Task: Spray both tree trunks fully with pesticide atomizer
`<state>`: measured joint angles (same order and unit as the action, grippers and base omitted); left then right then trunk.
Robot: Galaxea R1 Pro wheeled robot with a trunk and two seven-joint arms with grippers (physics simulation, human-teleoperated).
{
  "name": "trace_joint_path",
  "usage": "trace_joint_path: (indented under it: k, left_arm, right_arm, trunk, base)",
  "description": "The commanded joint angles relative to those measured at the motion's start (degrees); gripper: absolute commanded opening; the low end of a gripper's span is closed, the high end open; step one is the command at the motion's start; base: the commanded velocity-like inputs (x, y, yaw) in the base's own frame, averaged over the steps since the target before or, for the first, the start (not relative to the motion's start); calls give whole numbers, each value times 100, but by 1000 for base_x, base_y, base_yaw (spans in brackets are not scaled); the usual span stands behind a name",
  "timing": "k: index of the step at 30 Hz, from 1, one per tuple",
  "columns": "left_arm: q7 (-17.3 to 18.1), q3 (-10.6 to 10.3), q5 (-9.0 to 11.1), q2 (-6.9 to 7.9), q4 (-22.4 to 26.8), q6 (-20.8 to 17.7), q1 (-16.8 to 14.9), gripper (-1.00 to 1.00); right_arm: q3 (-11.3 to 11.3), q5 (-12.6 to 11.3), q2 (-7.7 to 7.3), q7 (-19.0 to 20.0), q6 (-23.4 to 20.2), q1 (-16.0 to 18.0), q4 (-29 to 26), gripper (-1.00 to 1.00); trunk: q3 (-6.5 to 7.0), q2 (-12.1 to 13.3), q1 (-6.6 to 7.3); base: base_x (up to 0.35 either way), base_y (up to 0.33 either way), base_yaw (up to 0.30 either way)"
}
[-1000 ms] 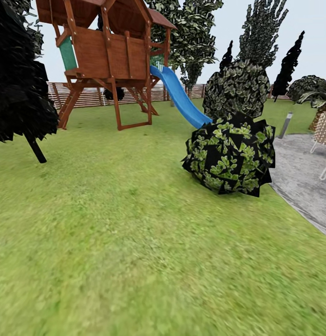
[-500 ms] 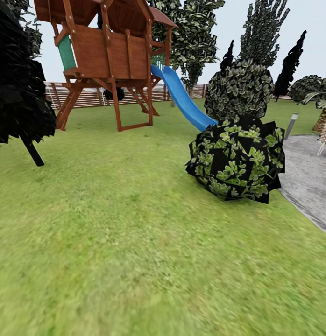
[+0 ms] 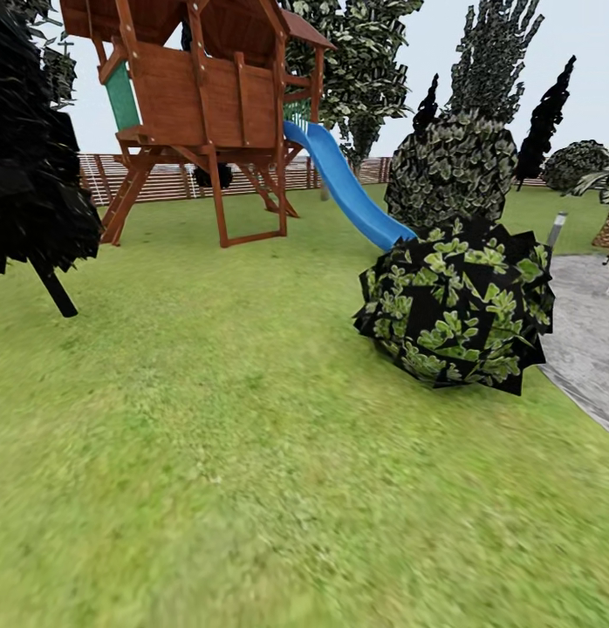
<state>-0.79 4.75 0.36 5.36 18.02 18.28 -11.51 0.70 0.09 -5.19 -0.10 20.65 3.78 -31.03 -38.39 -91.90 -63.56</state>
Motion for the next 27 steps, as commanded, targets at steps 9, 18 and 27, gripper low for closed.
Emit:
trace_joint_path:
  k: [9, 18, 27]
  left_arm:
    - [0, 0, 2, 0, 0, 0, -1, 100]
    - [0, 0, 1, 0, 0, 0, 0, 100]
    - [0, 0, 1, 0, 0, 0, -2, 100]
  right_arm:
    - [0, 0, 0, -2, 0, 0, 0, 100]
    - [0, 0, 0, 0, 0, 0, 0, 100]
    - [0, 0, 0, -4, 0, 0, 0, 100]
  trunk:
    - [0, 0, 0]
    - [0, 0, 0]
    - [0, 0, 0]
  base:
    - [339, 114, 0]
    - [339, 114, 0]
    - [339, 114, 0]
